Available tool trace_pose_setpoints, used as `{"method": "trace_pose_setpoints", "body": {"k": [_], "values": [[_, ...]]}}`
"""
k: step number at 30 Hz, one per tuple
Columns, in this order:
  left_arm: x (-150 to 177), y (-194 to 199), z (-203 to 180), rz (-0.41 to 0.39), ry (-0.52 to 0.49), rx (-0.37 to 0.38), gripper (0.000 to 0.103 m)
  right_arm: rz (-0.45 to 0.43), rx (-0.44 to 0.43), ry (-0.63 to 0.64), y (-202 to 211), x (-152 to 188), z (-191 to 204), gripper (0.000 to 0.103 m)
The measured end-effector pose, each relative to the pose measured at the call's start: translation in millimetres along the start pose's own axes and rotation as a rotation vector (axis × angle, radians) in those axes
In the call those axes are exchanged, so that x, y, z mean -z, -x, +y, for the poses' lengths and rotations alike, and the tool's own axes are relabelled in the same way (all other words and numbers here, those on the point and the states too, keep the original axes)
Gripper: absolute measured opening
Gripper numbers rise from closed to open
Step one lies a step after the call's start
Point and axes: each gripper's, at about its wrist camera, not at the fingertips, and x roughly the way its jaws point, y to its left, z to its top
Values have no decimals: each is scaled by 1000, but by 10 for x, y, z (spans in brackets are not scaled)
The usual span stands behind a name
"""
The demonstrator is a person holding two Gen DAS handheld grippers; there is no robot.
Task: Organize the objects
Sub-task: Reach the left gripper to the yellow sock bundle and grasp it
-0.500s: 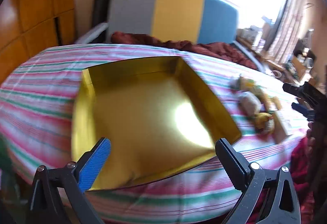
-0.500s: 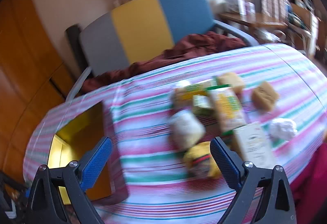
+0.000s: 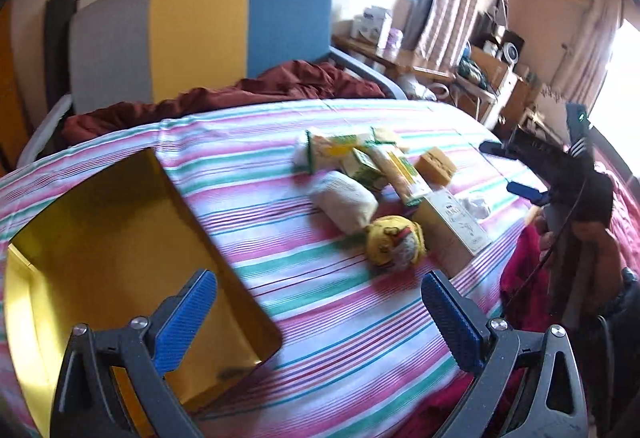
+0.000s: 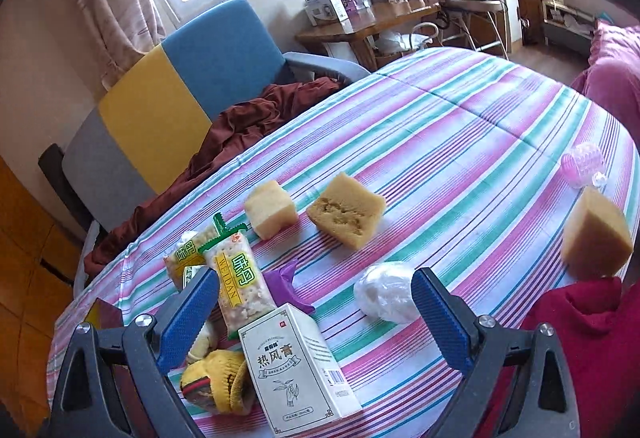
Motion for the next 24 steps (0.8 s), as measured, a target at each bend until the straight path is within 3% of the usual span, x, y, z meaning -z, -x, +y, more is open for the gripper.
{"method": "trace_pose_setpoints", "body": {"k": [4,11,15,21,23,24], "values": [[-76,-409,-249,89,-17,11,103,-19,-50,-15,54,-5,0,98],[-203,-1010,-463,171,0,24,102,10,-102,-23,-1,-16,0,99],[-236,-1262,-510,212,20,41,96,29,-125,-40,-42,-19,-23,99],[-175,-1510,-496,263,63,82,69,49,-135,-23,-82,-11,16,99],[-139,-1495,-480,246,75,115,49,58,-131,-14,-103,-9,30,99],[-130,-1458,-471,238,75,134,47,65,-124,-10,-115,-6,35,99]]}}
